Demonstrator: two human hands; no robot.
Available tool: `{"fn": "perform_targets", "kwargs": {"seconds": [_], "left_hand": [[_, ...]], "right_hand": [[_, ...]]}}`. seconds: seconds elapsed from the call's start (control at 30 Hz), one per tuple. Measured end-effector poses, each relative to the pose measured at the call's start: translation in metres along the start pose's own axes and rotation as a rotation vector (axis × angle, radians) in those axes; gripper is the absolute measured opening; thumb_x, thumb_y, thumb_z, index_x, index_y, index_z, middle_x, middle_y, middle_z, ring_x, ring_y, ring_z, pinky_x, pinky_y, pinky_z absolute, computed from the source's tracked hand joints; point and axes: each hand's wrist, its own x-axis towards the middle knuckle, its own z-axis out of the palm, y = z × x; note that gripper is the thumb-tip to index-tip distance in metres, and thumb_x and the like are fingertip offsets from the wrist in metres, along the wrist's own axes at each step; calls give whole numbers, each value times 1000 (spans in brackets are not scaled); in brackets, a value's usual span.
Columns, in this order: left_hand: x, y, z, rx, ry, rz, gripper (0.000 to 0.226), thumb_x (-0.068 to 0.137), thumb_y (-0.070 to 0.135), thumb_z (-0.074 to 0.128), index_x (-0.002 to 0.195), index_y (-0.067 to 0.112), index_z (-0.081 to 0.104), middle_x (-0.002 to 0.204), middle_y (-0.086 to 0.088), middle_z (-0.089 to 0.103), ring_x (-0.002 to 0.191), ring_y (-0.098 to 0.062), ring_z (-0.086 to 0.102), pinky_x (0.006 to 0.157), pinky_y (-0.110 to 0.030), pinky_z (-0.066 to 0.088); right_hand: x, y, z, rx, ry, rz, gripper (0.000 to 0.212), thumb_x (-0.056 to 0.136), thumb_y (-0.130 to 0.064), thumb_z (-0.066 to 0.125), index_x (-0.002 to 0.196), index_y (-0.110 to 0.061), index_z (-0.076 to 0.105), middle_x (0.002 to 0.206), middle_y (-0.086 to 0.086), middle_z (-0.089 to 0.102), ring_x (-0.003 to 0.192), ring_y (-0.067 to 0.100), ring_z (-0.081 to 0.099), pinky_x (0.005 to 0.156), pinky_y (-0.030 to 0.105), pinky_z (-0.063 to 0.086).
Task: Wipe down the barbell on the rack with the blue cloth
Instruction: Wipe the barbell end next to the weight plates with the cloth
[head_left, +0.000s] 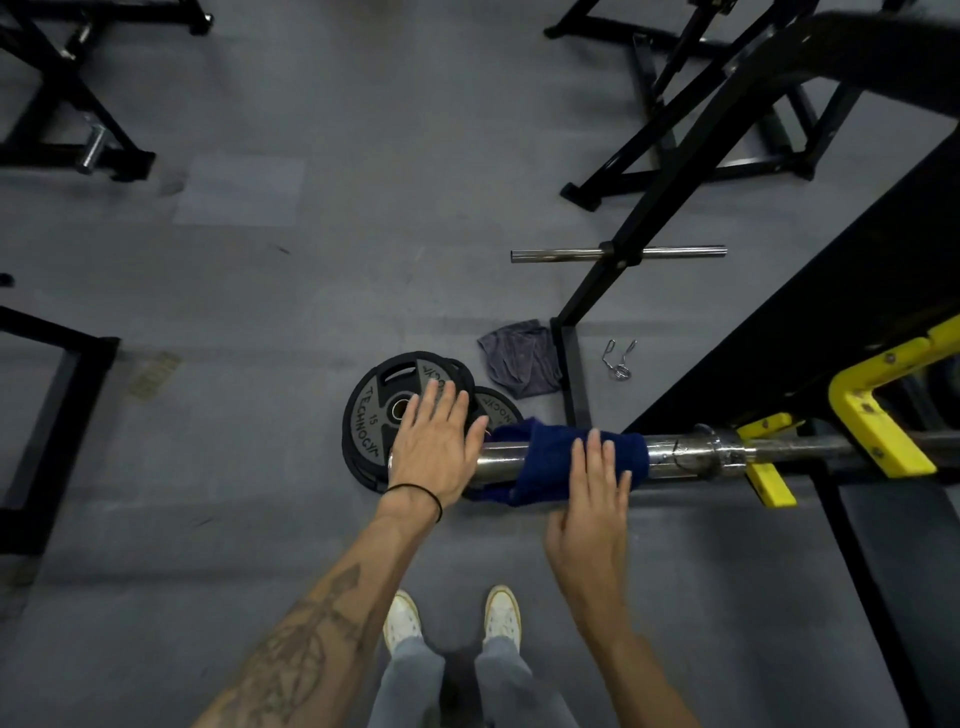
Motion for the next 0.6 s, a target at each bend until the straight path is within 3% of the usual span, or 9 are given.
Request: {"fn": "perform_targets", "kwargs": {"seconds": [0.07, 0.17, 0.3, 0.37, 0.47, 0.53, 0.6], "left_hand": [[-9, 9, 5, 9, 5, 37, 83, 94, 58, -8, 156, 17, 27, 165, -3, 18, 154, -19, 3, 126, -40, 3], [-12, 13, 11, 54, 0, 44, 78, 98, 57, -4, 156, 16, 28, 165, -4, 19, 154, -19, 3, 125, -38, -2], [-11, 6, 10, 77, -8, 95, 79, 97, 58, -6, 156, 17, 26, 165, -3, 18, 154, -19, 1, 125, -38, -2], [-11, 7, 11, 70, -3, 99, 80, 96, 58, -7, 156, 18, 26, 165, -2, 17, 154, -20, 0, 126, -40, 0], [-10, 9, 12, 58, 3, 68, 79, 96, 58, -4, 156, 18, 28, 165, -3, 19, 154, -20, 2, 126, -40, 2], [-10, 10, 12, 63, 1, 62, 77, 97, 58, -2, 156, 18, 27, 165, -3, 18, 154, -20, 1, 126, -39, 1], [-9, 10, 11, 61, -17, 64, 77, 96, 58, -4, 157, 20, 23, 166, -2, 15, 154, -19, -1, 125, -39, 0]], "right_hand": [[-9, -18, 12, 5, -40, -59, 110, 73, -4, 75, 163, -11, 11, 172, 11, 9, 159, 27, -4, 126, 55, 10], [-10, -11, 15, -83, -71, -309, 113, 69, -4, 77, 163, -13, 13, 171, 9, 13, 159, 25, 7, 126, 52, 13], [-1, 2, 1, -46, -30, -48, 110, 72, 3, 69, 163, -14, 9, 172, 10, 10, 159, 26, 4, 126, 55, 13], [-8, -18, 10, 2, -60, -84, 107, 75, -4, 66, 163, -13, 5, 172, 11, 5, 159, 28, -3, 126, 55, 9], [-11, -12, 16, -52, -94, -345, 110, 72, -3, 72, 163, -12, 12, 172, 9, 8, 159, 26, 1, 127, 47, 9], [-5, 10, 10, -86, -63, -296, 112, 67, 5, 74, 162, -10, 17, 172, 10, 12, 159, 26, 6, 125, 47, 12], [-6, 8, 6, -14, -31, -113, 109, 69, 8, 72, 162, -8, 17, 172, 11, 10, 159, 28, 5, 127, 52, 16]]}}
